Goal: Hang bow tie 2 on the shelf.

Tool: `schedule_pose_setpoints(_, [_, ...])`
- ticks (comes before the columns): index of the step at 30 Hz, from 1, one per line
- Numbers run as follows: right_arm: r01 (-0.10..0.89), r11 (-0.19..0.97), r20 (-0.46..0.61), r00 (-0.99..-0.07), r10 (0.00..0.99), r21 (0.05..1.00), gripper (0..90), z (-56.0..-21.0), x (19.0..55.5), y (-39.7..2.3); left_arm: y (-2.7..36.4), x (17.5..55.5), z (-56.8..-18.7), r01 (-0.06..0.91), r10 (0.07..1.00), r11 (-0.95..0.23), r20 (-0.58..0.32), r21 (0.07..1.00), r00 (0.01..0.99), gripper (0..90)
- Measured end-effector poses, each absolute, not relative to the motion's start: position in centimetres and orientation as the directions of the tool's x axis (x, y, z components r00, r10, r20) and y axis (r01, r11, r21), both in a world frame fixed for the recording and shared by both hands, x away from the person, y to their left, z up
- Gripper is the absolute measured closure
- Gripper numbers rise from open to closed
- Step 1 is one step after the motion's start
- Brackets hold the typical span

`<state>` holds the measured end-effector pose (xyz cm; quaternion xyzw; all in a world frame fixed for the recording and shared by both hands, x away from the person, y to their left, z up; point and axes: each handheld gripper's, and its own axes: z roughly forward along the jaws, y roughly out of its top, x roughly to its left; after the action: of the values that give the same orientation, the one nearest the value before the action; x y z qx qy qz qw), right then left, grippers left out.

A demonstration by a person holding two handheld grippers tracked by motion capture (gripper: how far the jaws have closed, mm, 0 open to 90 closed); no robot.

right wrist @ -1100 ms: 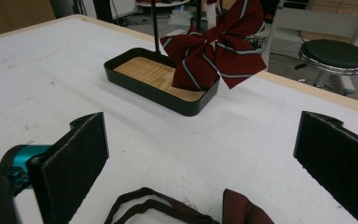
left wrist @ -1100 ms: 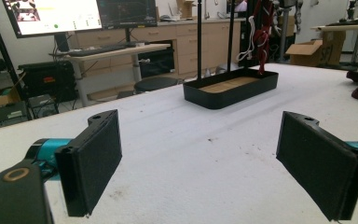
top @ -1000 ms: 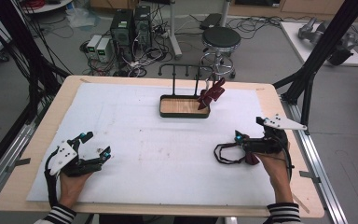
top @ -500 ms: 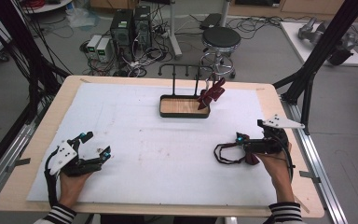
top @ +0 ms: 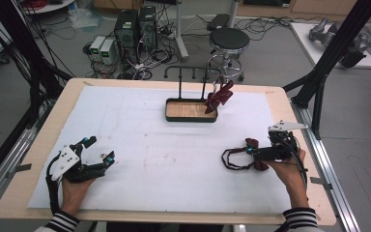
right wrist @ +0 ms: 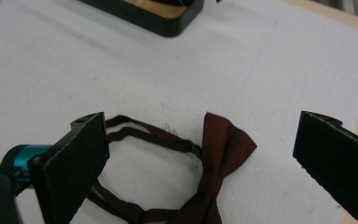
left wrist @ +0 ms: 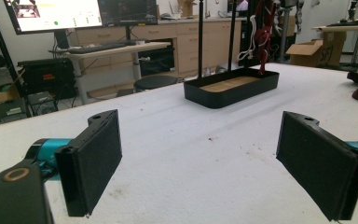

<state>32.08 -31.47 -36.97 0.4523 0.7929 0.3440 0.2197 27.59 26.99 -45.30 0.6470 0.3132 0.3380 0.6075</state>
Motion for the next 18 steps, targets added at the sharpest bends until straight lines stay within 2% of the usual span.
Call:
schedule_pose_setpoints(14, [0.701,0.415,-0.050,-0.478,0.877,0.579,8.1,-38.5,33.3,-31.7,26.9,27.6,-45.3,-0.008,0.817,-0.073,0.065,0.997,0.573,14.3])
schedule_pose_setpoints(16, [0.718,0.413,-0.036,-0.477,0.878,0.560,15.1,-38.8,33.5,-31.7,26.9,27.6,-45.3,-0.010,0.817,-0.075,0.067,0.997,0.572,14.3])
schedule_pose_setpoints(18, [0.729,0.416,-0.033,-0.477,0.879,0.544,15.2,-39.0,33.7,-31.7,26.9,27.6,-45.3,-0.008,0.817,-0.074,0.065,0.997,0.573,14.3])
